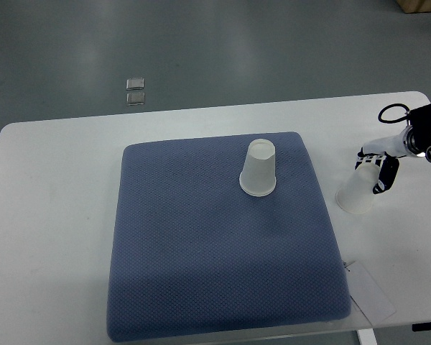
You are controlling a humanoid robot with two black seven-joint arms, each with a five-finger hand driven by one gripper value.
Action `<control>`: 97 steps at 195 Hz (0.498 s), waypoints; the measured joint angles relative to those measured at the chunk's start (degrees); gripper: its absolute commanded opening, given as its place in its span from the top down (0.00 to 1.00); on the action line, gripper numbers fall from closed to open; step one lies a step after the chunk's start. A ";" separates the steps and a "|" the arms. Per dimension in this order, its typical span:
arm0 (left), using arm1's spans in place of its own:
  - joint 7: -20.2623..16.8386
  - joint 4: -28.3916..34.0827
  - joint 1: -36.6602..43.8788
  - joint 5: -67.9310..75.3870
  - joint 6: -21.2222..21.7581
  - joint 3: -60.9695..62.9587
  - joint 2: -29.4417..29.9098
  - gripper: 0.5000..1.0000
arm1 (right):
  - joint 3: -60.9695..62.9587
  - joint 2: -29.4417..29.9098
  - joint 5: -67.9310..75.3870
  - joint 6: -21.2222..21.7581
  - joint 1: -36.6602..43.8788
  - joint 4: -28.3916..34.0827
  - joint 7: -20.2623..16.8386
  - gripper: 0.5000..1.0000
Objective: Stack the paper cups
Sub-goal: 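Close the right hand fingers around the white cup, then lift the held cup up off the table with the right hand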
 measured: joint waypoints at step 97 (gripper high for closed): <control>0.00 0.00 -0.01 0.00 0.00 0.00 0.00 0.00 | 0.14 -2.57 0.37 5.55 4.61 0.64 0.07 0.71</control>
